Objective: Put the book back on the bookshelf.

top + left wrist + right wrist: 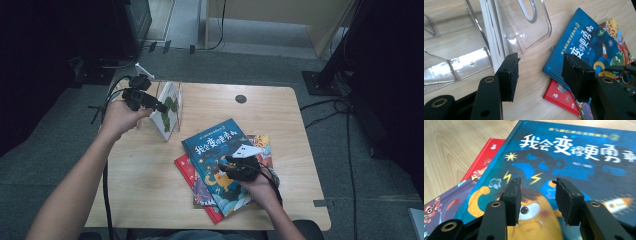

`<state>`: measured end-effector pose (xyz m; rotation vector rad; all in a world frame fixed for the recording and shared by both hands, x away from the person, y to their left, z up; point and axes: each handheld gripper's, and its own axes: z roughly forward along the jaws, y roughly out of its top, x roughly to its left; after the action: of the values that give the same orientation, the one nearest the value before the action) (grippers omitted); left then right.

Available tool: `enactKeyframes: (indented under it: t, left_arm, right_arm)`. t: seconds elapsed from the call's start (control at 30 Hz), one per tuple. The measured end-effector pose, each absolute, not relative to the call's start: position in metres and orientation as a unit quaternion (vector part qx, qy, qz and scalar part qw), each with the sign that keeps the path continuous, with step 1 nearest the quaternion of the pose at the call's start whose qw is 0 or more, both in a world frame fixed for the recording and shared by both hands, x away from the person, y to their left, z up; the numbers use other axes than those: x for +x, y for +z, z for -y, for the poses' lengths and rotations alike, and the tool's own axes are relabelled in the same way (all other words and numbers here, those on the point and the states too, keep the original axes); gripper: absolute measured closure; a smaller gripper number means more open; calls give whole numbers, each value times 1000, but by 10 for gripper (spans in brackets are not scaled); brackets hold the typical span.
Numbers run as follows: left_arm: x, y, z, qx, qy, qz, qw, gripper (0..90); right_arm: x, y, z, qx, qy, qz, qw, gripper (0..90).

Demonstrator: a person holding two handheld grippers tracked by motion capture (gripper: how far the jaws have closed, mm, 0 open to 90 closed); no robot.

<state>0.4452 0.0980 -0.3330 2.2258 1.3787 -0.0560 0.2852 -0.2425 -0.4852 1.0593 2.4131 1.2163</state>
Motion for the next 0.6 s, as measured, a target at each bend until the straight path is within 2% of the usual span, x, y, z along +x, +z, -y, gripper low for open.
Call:
enactKeyframes:
  t: [0.6]
  left_arm:
    - [401,-350,-90,828,-22,-477,295,457]
  right_arm:
    - [280,-480,283,383,409,-817,138,605]
